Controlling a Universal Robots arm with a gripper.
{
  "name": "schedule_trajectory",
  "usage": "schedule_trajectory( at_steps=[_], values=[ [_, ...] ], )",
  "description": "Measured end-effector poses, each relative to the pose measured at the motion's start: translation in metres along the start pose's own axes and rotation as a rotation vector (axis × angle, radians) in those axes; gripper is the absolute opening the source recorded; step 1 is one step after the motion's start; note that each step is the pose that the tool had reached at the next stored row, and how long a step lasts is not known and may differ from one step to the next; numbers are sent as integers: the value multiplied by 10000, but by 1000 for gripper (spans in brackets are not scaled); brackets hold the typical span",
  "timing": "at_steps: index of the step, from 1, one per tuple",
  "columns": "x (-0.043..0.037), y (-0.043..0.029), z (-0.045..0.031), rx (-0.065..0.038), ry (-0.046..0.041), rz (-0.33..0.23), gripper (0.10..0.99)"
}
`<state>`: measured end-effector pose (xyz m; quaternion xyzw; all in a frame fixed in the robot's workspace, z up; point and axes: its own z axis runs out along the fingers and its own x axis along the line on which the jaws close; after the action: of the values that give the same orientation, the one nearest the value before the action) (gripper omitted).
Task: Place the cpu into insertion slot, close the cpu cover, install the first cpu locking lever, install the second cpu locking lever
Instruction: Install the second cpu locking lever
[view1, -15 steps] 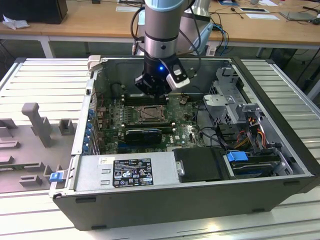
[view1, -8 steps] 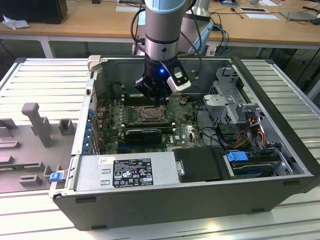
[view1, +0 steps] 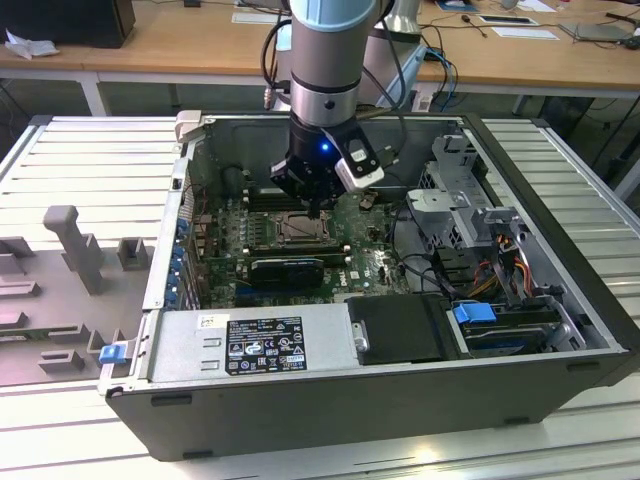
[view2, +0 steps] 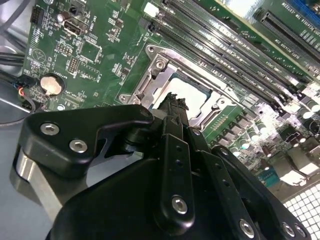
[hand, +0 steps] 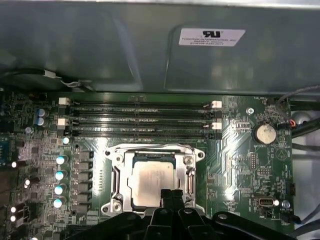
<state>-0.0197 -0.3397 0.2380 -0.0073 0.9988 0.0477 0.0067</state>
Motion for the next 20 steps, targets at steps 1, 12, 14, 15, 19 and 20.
schedule_trajectory(
  at_steps=[1,12,14,15,19,20],
  values=[
    [0,0,-7,-2,-1,0,106],
    [-1,-71,-105,-10,-1,-2,106],
    [-1,-95,-107,-10,-1,-1,106],
    [0,-112,-109,-11,-1,-2,106],
    [0,-178,-115,-11,-1,-2,106],
    [1,-194,-117,-10,0,-2,106]
  ],
)
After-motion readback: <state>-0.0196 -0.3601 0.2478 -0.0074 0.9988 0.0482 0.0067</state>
